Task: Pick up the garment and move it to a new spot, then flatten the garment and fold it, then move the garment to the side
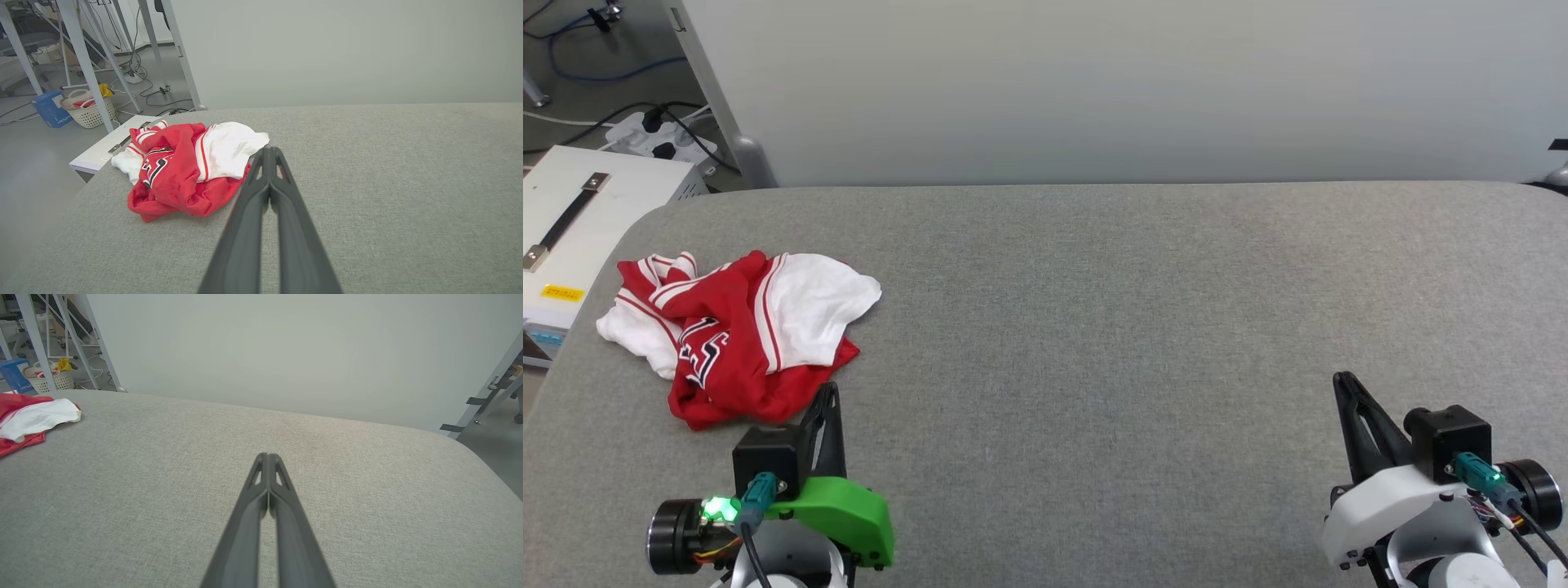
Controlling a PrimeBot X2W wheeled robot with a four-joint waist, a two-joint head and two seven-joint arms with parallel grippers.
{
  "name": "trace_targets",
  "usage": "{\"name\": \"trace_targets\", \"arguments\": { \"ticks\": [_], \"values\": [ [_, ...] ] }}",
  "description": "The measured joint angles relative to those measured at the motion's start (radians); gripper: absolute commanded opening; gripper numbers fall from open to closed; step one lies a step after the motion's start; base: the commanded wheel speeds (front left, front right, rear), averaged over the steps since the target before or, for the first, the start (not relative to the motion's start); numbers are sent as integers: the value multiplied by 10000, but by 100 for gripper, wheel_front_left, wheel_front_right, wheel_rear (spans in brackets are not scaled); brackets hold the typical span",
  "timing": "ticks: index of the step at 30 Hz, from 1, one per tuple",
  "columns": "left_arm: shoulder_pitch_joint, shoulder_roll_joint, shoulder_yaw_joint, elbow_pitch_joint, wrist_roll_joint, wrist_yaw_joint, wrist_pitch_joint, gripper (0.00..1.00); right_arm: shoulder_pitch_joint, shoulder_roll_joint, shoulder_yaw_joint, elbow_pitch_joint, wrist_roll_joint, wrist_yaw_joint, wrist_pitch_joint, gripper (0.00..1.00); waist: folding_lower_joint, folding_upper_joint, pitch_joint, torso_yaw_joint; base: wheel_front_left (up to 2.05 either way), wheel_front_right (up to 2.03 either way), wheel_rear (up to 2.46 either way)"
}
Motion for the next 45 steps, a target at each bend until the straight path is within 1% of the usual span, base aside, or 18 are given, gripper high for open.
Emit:
{"name": "trace_targets", "arguments": {
  "ticks": [7, 23, 45],
  "values": [
    [8, 0, -8, 2, -6, 2, -8, 100, 1, 2, -6, -2, 17, -6, -17, 100, 0, 0, 7, 0, 0, 0, 0],
    [8, 0, -79, -63, -71, 259, -332, 100, 1, 2, -184, -182, 393, -6, -313, 100, 0, 0, 36, 7, 0, 0, 0],
    [8, 0, -148, -161, -328, 270, -802, 100, 2, 2, -280, -451, 874, -6, -750, 100, 0, 0, 81, 1, 0, 0, 0]
  ]
}}
